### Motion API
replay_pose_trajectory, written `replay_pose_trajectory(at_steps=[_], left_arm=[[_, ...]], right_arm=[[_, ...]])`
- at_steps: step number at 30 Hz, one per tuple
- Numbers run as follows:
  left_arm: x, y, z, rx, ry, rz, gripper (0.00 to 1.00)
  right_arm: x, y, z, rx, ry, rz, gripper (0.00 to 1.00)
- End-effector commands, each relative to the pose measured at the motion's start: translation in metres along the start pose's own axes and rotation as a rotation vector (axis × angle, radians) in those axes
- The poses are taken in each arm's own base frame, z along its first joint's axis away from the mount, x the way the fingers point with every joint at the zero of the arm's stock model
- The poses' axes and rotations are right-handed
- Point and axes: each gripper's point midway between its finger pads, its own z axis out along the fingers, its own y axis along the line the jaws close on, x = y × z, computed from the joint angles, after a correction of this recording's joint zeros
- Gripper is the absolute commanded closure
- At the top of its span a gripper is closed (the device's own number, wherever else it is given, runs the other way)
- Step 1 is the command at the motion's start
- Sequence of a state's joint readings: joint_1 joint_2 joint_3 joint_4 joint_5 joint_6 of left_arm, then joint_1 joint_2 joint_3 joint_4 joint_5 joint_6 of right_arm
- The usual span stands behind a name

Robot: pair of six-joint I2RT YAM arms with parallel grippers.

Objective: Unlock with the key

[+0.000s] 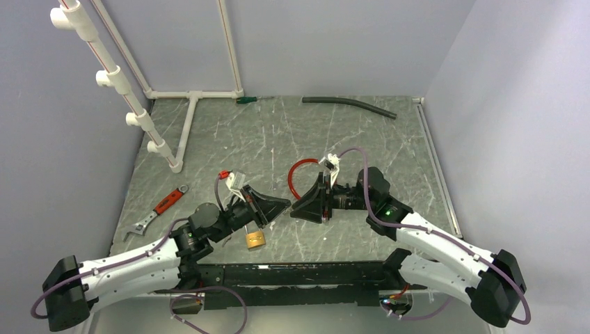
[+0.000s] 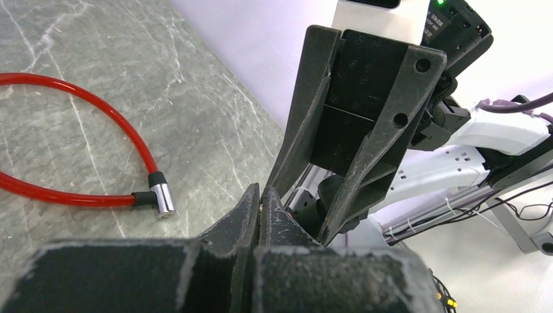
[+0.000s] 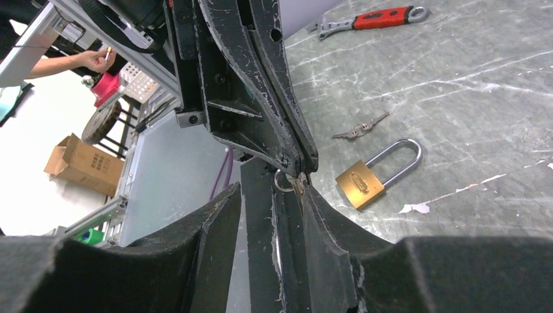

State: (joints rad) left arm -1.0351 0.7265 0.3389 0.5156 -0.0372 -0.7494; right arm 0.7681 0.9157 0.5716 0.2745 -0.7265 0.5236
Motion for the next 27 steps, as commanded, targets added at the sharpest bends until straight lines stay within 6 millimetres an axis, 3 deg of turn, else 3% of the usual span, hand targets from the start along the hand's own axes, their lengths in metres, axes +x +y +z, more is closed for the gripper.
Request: replay_pose_trajectory(at_steps=[1,14,27], left_arm=[[-0.018,-0.025,0.003,0.088,-0.042,-0.010,1.00],[-0.023,-0.032,-0.004,0.106,-0.039,-0.003,1.00],[-0.025,-0.038,0.002,0.136,-0.048,-0.002,1.00]], right_arm=[[-0.021,0.013,0.001,-0.042,-0.045,-0.075,0.59],[-0.018,0.011,-0.005,-0.007,-0.023,-0.104,0.57],[-0.008,0.023,-0.002,-0.106,0.013,-0.083,0.77]])
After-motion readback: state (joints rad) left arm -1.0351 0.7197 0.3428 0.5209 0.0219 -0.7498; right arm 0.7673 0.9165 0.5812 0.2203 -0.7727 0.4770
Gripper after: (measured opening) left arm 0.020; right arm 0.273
